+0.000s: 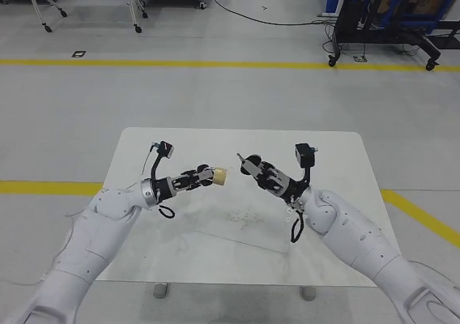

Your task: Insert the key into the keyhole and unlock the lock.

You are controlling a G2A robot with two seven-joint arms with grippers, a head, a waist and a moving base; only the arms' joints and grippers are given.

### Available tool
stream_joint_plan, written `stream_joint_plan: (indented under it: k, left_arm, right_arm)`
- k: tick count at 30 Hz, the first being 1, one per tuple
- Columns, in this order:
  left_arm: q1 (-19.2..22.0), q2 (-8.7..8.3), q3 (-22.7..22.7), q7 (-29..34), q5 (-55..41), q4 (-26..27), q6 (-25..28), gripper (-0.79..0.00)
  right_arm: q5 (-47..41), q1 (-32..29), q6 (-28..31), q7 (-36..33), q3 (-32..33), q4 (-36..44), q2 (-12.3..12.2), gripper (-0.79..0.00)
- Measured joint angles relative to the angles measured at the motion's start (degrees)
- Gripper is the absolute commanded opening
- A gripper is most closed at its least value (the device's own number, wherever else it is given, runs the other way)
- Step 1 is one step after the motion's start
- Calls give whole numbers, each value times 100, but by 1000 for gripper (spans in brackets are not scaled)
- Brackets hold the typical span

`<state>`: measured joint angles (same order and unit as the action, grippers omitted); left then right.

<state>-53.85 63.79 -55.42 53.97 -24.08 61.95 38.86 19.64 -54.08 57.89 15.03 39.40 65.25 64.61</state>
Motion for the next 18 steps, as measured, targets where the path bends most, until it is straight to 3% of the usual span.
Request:
stream_joint_plan:
  k: [7,14,18]
  left_arm:
    - [357,141,203,888,-842,-580,116,-785]
    - [492,217,316,992,-872,-720,153,-785]
    - [480,224,345,1031,-923,-639,116,-785]
  right_arm:
    - [-263,326,-68,-493,-360,-357,332,-785]
    - [-235,413,9,-163,-236,-645,524,-785]
    - [124,419,-280,12,-109,-828,590,-785]
